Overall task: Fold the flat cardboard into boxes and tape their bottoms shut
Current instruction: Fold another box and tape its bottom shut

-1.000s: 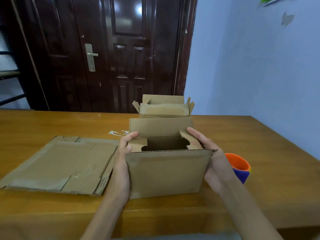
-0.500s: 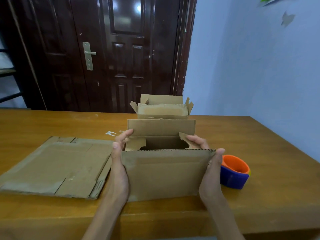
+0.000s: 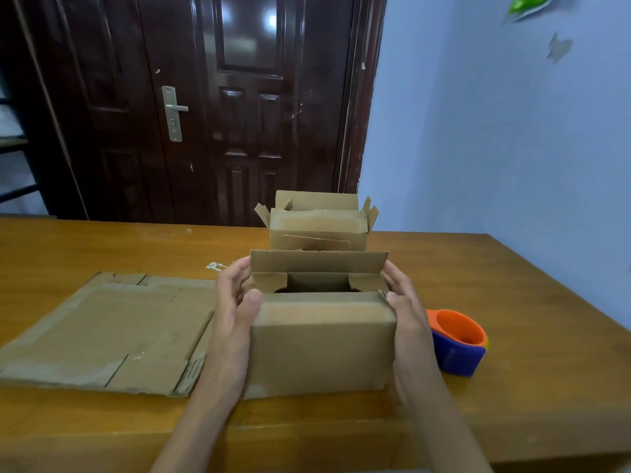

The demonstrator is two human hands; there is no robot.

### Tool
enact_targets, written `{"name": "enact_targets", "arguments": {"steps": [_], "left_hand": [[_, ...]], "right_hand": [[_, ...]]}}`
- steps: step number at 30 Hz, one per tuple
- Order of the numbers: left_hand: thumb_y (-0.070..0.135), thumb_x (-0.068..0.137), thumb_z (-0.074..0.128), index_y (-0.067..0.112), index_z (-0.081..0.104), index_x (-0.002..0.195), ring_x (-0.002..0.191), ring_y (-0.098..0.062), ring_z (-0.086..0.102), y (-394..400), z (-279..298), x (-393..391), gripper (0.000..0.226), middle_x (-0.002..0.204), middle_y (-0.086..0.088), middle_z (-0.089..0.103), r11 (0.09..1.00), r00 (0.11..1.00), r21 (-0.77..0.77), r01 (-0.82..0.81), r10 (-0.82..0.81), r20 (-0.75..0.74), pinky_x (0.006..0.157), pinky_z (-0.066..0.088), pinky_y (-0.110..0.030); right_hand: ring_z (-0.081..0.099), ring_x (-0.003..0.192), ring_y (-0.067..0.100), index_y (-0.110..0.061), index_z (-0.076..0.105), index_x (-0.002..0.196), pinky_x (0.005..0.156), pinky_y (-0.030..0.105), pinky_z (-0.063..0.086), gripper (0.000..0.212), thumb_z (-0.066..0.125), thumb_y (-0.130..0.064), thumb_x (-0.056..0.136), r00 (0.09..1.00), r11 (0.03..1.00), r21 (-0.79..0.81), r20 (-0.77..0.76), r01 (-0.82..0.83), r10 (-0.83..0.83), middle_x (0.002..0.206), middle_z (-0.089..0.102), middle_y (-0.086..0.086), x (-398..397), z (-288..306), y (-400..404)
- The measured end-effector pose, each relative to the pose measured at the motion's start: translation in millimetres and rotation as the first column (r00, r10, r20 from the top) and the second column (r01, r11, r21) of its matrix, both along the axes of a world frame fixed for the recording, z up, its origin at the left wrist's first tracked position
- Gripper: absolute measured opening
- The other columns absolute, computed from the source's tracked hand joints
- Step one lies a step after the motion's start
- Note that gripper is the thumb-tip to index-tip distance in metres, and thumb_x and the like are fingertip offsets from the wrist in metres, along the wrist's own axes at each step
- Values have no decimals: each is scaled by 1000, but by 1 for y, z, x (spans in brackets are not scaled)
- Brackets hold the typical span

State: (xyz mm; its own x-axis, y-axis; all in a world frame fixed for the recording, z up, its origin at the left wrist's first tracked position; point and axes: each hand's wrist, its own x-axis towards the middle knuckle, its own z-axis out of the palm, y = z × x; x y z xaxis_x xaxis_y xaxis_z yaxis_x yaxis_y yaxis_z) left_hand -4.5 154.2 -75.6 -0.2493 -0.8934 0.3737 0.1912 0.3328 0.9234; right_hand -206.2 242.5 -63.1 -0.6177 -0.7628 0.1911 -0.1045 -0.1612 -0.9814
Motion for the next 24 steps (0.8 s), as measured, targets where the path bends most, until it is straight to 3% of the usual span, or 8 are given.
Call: {"name": "enact_targets", "arguments": {"steps": [2,3,6,8,10,12,19,24], "left_hand": [[72,74,59,74,42,133,122,13,51,-3,2,0,61,128,48,50,1000,1000,0,-12,12,18,96,45,-36],[63,77,59,74,42,134,124,10,49,-4,2,0,60,130,48,47,1000,1000,15,-15,15,11,97,45,-37],[47,83,54,72,46,133,116,7,54,-5,0,-1,56,123,50,50,999,1000,50,0,0,-8,93,48,-37],[40,84,53,57,54,132,112,0,58,-6,0,-2,51,122,41,57,999,1000,30,12,-11,-17,89,48,-40],[33,83,51,37,59,131,112,1,59,-6,0,-2,48,127,27,61,1000,999,5,14,-14,-33,88,46,-38],[27,83,50,25,59,128,120,-1,57,-7,-2,-1,46,131,19,62,1000,999,-26,6,-7,-34,92,44,-37],[31,80,49,16,58,121,128,-2,53,-10,-7,-3,44,133,12,63,996,999,-84,-18,15,-38,98,39,-29],[33,84,47,15,57,124,127,0,53,-11,-10,-4,45,134,14,61,996,999,-85,-28,26,-31,94,40,-26]], "right_hand": [[53,127,0,-58,50,138,95,24,46,35,40,-42,109,1000,1000,26,-22,1,0,145,53,-27,3,3,1],[52,130,1,-61,49,137,100,28,47,35,39,-58,104,999,999,40,-32,-5,7,145,53,-29,5,3,2],[46,132,-6,-65,42,139,105,25,44,77,45,-95,69,993,998,51,-112,-32,38,147,46,-34,5,-1,8],[46,127,-8,-66,41,135,96,17,44,64,57,-83,76,986,996,75,-155,-52,63,142,45,-34,3,3,11],[49,126,-4,-61,51,132,96,21,46,40,66,-51,96,989,994,77,-121,-77,85,135,50,-33,-1,8,13],[53,125,2,-53,65,126,100,30,46,34,59,-29,104,992,992,74,-71,-102,107,133,57,-27,-5,11,11],[58,121,22,-33,76,116,92,36,47,34,49,-19,104,978,976,108,115,-187,175,134,65,-9,-7,24,13],[59,114,21,-31,78,98,84,36,46,36,46,-14,101,993,988,137,99,-73,60,126,66,-7,0,23,4]]}}
